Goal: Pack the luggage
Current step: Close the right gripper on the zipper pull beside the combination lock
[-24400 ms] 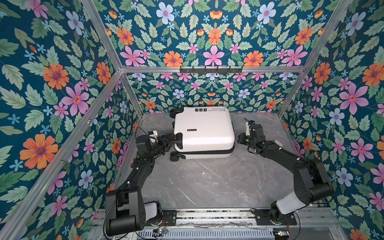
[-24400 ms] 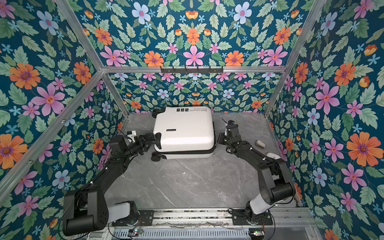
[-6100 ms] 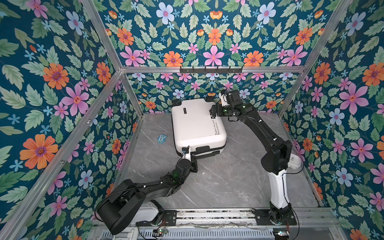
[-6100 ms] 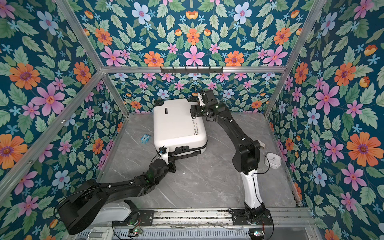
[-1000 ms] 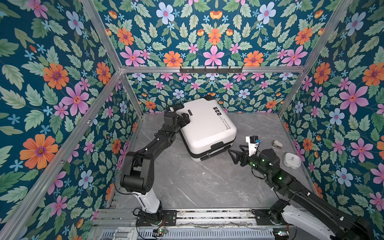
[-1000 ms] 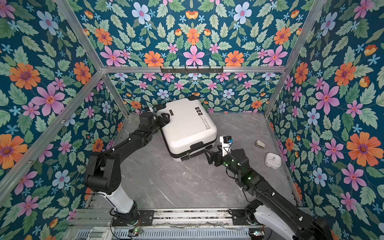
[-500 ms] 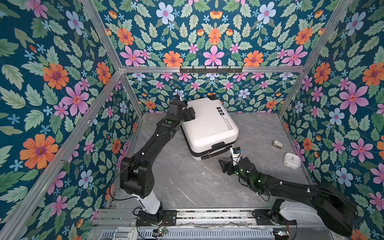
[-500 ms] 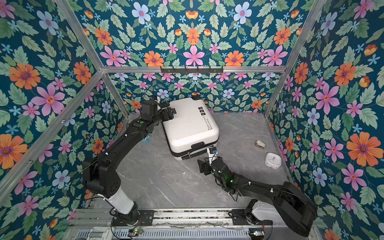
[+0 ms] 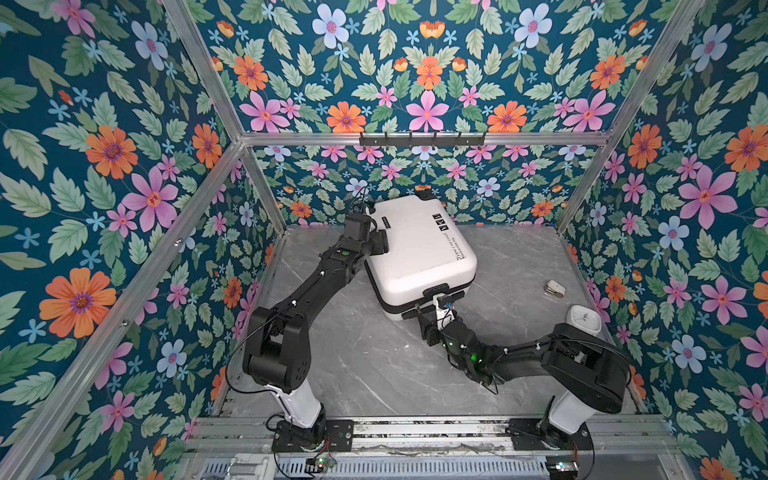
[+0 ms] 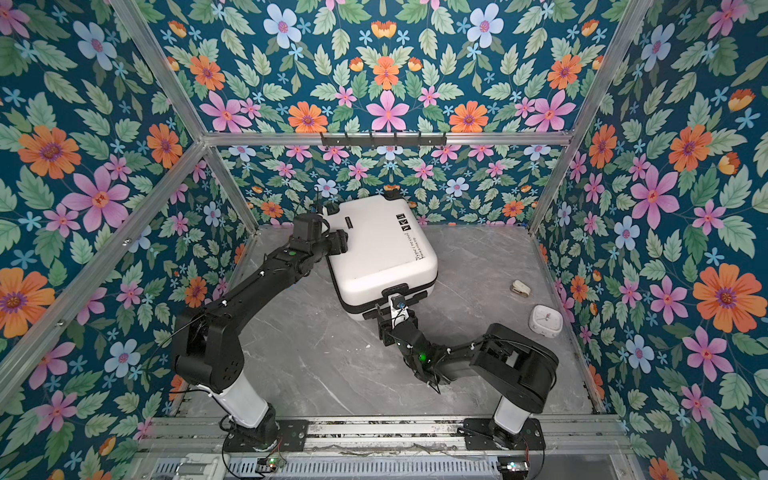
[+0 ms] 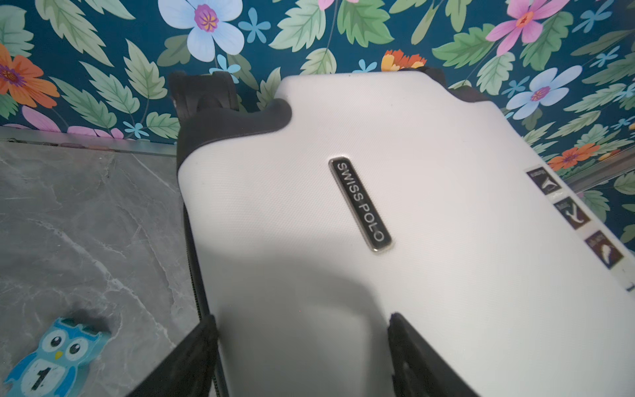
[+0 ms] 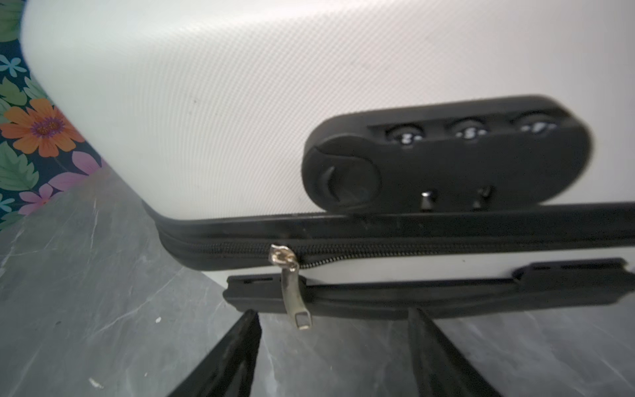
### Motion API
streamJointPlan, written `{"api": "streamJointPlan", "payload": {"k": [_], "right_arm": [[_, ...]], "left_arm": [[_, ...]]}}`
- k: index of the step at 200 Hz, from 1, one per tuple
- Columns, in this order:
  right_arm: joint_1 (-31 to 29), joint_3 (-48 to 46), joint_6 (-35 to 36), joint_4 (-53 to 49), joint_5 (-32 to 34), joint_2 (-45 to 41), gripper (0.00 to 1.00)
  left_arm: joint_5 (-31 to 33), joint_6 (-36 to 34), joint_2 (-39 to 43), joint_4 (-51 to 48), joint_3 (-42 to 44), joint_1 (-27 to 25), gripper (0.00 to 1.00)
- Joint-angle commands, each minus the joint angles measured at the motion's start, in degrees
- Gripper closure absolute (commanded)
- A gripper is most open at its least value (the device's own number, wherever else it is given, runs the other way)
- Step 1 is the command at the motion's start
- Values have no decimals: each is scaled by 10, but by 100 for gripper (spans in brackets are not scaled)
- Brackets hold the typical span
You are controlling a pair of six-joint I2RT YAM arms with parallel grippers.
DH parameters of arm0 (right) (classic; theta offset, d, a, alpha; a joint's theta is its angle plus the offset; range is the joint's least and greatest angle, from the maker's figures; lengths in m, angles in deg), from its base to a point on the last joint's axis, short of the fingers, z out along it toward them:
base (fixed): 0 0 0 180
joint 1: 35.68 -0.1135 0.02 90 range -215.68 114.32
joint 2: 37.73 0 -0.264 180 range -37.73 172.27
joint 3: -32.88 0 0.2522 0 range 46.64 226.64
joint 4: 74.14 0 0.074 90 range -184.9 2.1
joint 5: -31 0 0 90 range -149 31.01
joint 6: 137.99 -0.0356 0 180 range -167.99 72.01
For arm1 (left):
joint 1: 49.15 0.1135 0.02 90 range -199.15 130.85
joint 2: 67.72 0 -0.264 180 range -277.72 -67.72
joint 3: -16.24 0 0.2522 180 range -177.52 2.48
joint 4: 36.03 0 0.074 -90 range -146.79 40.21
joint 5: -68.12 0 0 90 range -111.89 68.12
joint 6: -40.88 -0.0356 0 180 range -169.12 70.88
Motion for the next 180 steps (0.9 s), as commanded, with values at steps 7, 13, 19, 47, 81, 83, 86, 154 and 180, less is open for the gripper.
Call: {"api": "streamJointPlan", "payload": {"k": [7, 13, 19, 47, 81, 83, 86, 154, 180], "right_arm": [[-1, 17, 20, 37, 9, 22, 37], [-1, 21, 20, 34, 7, 24, 38], [-1, 25, 20, 32, 6, 28, 39], [-1, 36, 25, 33, 15, 42, 43], [5, 56, 24, 37, 9, 67, 51], [5, 56, 23, 38, 10, 68, 52], [7, 58, 24, 40, 10, 71, 53], [47, 66, 7, 46, -48, 69, 94], [51, 68, 9, 24, -61, 61, 100]], "left_arm": [[-15, -15, -3, -106, 16, -1, 24], [-15, -15, -2, -104, 18, -1, 24], [-16, -14, -2, -104, 18, -1, 24], [-22, -10, 2, -103, 18, -1, 23], [-20, -9, 5, -104, 22, -1, 24], [-21, -8, 5, -104, 22, -1, 24], [-21, -9, 5, -104, 22, -1, 24], [-22, -10, 6, -104, 29, 0, 25], [-23, -10, 4, -101, 32, 0, 26]]}}
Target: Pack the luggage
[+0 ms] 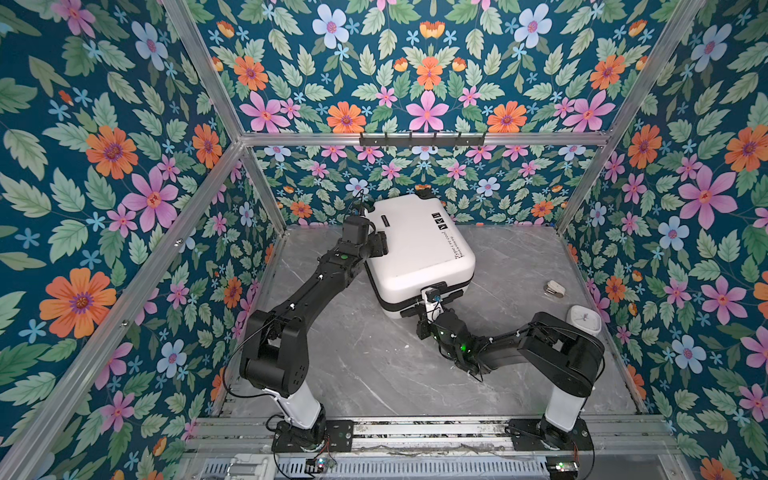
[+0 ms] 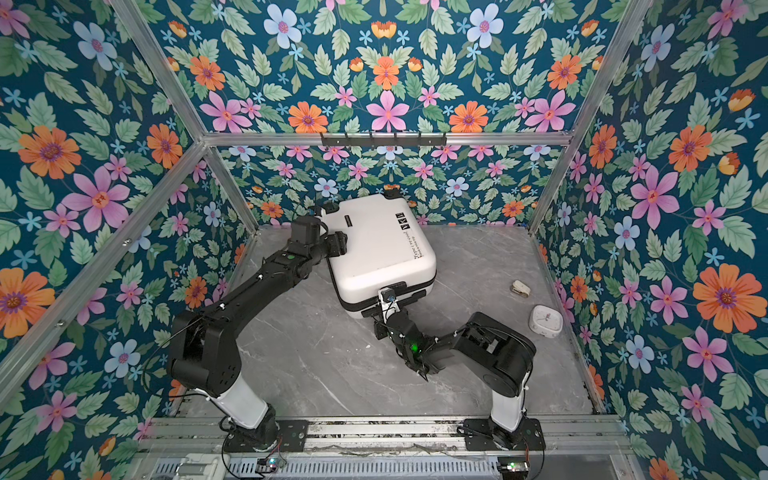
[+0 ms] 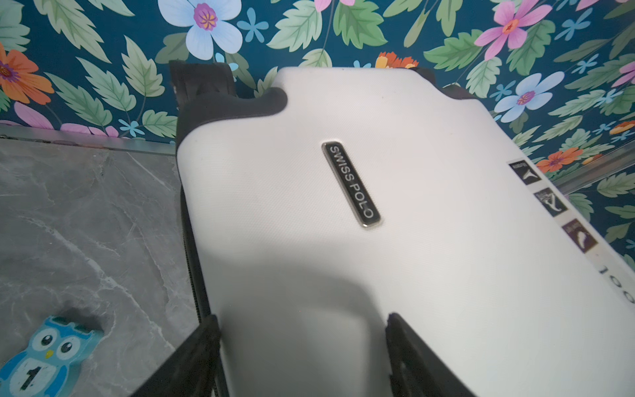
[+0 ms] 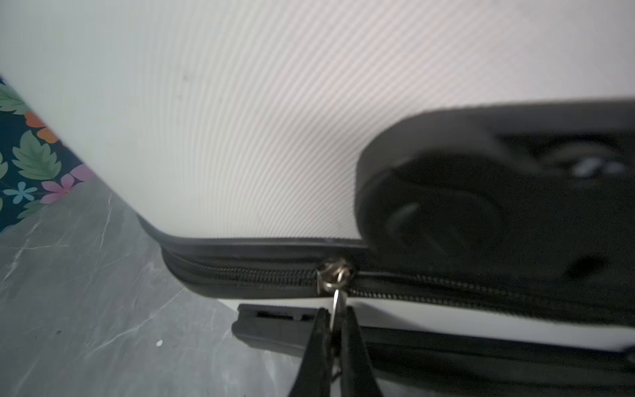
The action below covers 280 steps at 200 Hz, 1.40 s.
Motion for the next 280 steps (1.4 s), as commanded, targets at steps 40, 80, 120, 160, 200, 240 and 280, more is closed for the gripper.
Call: {"api": "streamJointPlan", "payload": {"k": [40, 80, 120, 160, 200, 240, 280], "right_arm": [[12, -24, -23, 25, 36, -14, 100], [33, -71, -59, 49, 53, -26, 100], [54, -99, -86, 59, 59, -41, 100], [66, -124, -131, 65, 63, -52, 100], [43, -143, -148, 98, 45, -34, 100], [19, -139, -154, 117, 63, -24, 100], [20, -154, -192, 104, 136, -40, 100]], "left_arm": [[-11, -17, -16, -119, 9, 1, 28], [-3, -15, -19, -124, 9, 7, 33], [3, -12, -24, -128, 19, 14, 38], [-4, -3, -38, -129, 28, 16, 42], [-14, 1, -44, -126, 29, 16, 44], [-17, 3, -45, -127, 32, 16, 46], [-17, 6, -45, -128, 39, 16, 49]]}}
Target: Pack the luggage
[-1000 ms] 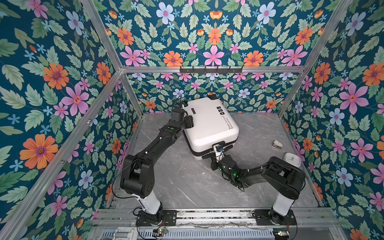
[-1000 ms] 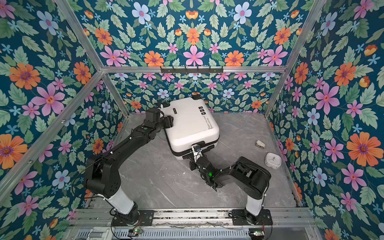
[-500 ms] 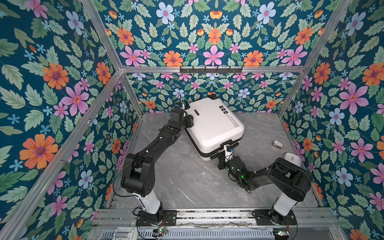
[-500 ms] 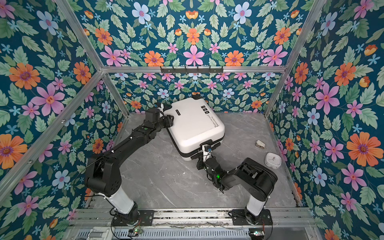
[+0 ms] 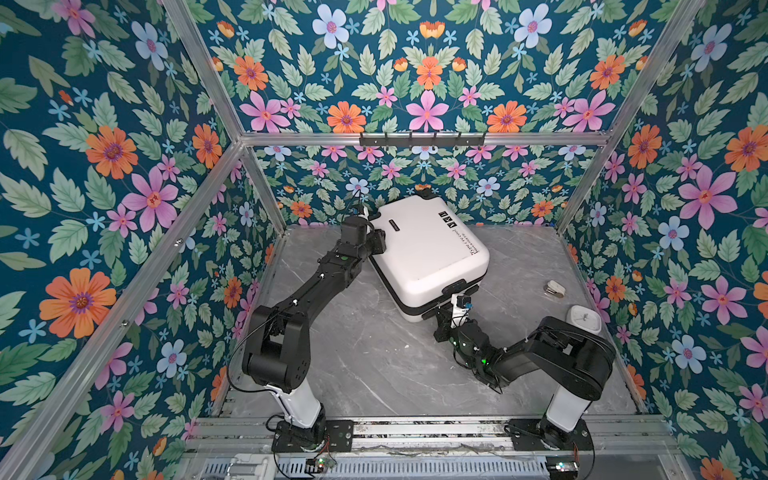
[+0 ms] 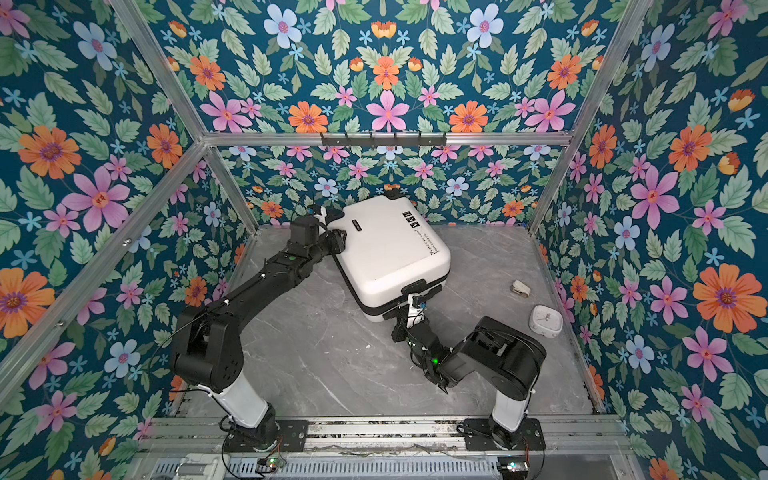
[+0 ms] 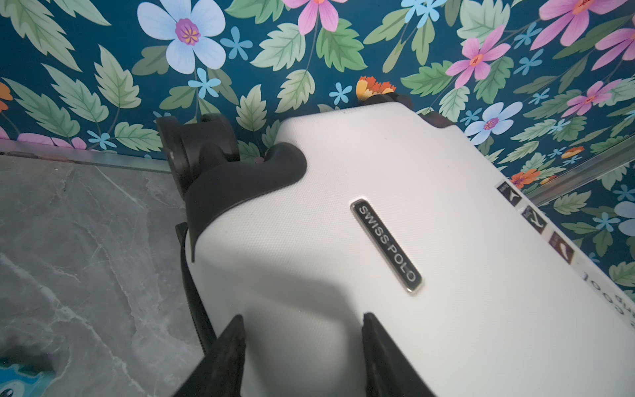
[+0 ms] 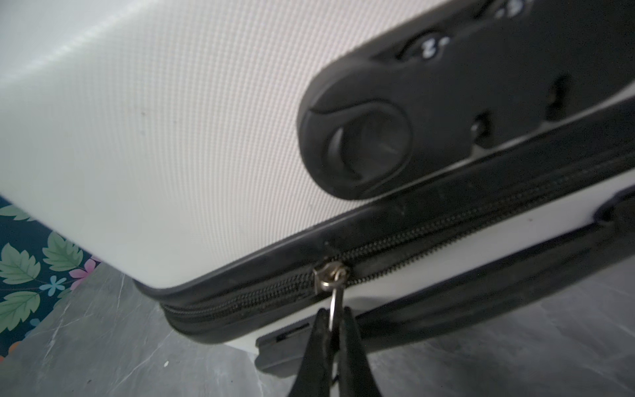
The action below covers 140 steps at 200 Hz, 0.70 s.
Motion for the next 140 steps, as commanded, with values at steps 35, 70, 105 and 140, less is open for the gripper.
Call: {"api": "streamJointPlan", "payload": {"k": [35, 70, 105, 140], "right_arm": [[27, -23, -120, -71, 126, -13, 100], [52, -20, -159, -84, 120, -11, 100], [52, -17, -128, -78, 68, -22, 100], [51, -23, -99, -70, 20, -27, 100]], "left_arm": [[15, -7, -23, -202, 25, 1, 51], [13, -5, -30, -198, 33, 1, 52], [-19, -30, -1, -187, 10, -4, 37], [5, -112, -11, -228, -112, -40, 11]]}}
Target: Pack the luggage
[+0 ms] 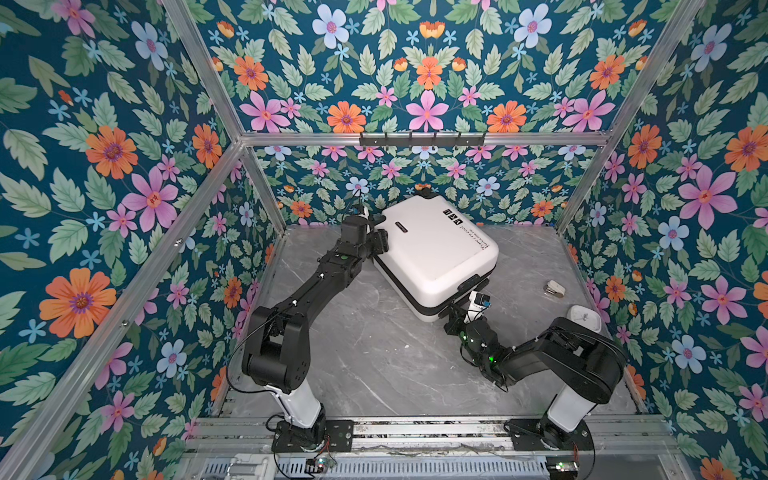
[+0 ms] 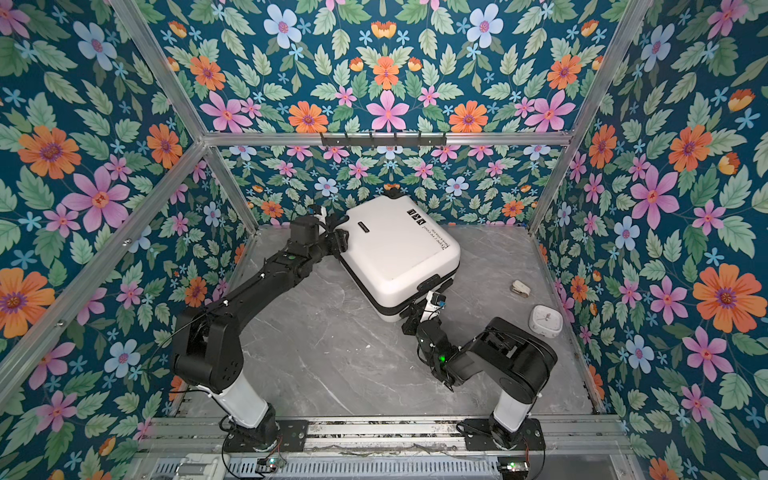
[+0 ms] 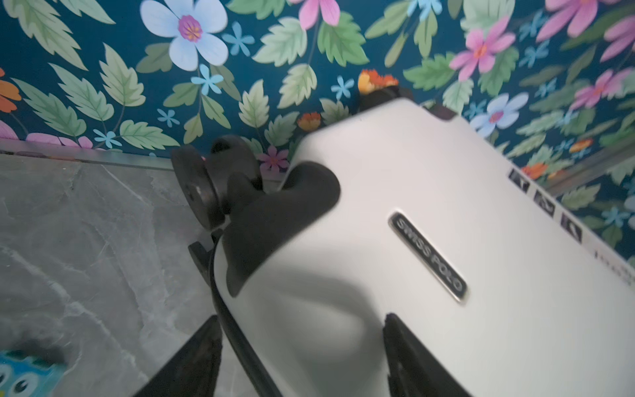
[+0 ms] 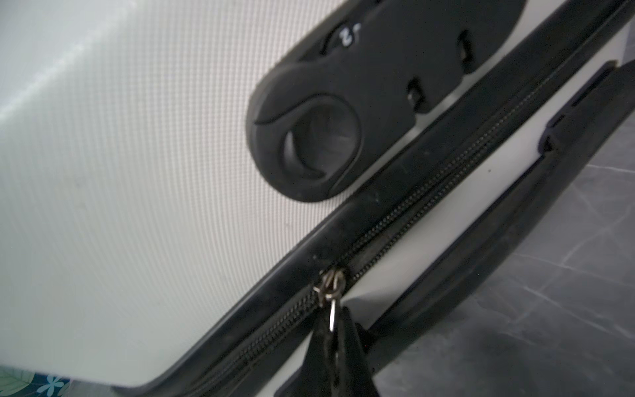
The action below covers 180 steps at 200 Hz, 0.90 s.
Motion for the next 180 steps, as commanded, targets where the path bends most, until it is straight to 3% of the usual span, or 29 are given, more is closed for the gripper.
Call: {"api": "streamJointPlan", "payload": {"k": [1, 24, 93, 116, 143, 180], "right_arm": [[7, -1, 9, -61, -7, -1, 100], [7, -8, 15, -78, -16, -13, 100], [7, -35, 40, -148, -36, -92, 100], [7, -41, 54, -169, -41, -117, 100], [7, -41, 67, -187, -50, -133, 100], [7, -45, 77, -205, -54, -149, 100]], "left_arm": [[7, -84, -27, -163, -72, -17, 10], [43, -103, -90, -211, -184, -16, 0], [104, -115, -309, -385, -555, 18, 0], [34, -80, -289, -367, -514, 46, 0], [-24, -79, -246, -316, -448, 42, 0], [-77, -83, -258, -341, -458, 40, 3]]}}
